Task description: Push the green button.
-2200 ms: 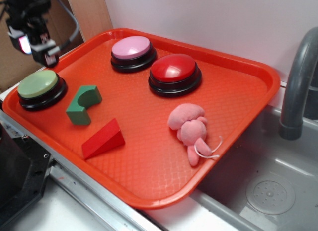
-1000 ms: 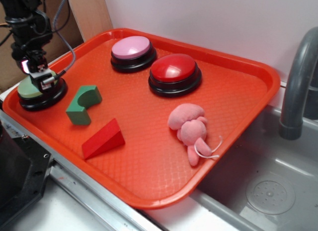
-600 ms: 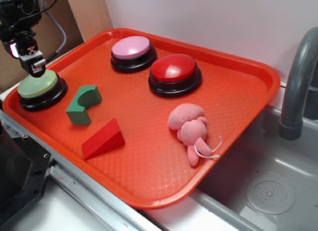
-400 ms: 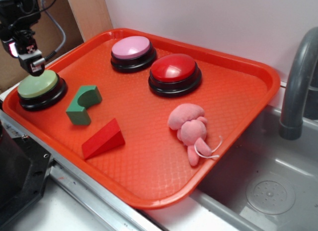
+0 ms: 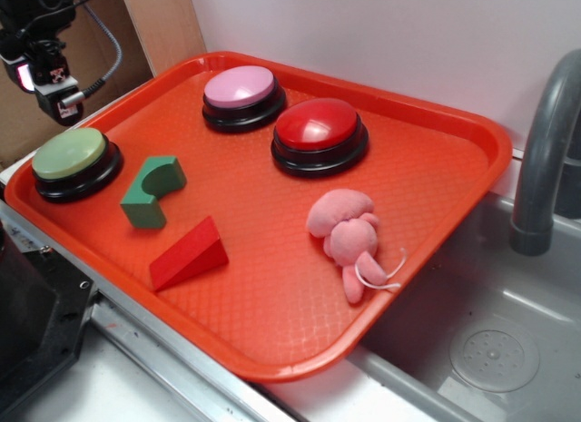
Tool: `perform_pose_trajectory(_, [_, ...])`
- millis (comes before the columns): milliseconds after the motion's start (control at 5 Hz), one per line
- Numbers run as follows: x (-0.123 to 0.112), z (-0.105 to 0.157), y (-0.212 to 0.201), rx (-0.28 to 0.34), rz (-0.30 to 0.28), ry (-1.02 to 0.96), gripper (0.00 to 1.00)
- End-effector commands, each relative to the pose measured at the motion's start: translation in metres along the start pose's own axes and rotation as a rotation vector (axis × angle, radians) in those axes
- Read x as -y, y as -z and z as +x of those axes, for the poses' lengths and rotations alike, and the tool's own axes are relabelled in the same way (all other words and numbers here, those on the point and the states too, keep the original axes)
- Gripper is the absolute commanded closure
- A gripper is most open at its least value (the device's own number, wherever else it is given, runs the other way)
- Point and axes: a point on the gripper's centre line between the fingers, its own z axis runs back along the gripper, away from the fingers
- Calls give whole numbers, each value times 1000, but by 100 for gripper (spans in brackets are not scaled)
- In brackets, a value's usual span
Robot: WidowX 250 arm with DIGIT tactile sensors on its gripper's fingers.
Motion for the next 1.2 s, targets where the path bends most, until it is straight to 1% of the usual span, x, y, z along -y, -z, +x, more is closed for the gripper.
perform_pose_trajectory(0, [-9,7,-21,56,-4,-19,0])
perform_pose_trajectory(200, [-6,8,-26,57,-5,-26,0])
perform_pose_trajectory(600, [-3,8,-35,68,14,-27,0])
perform_pose_trajectory(1000, [2,9,-45,77,10,-18,0])
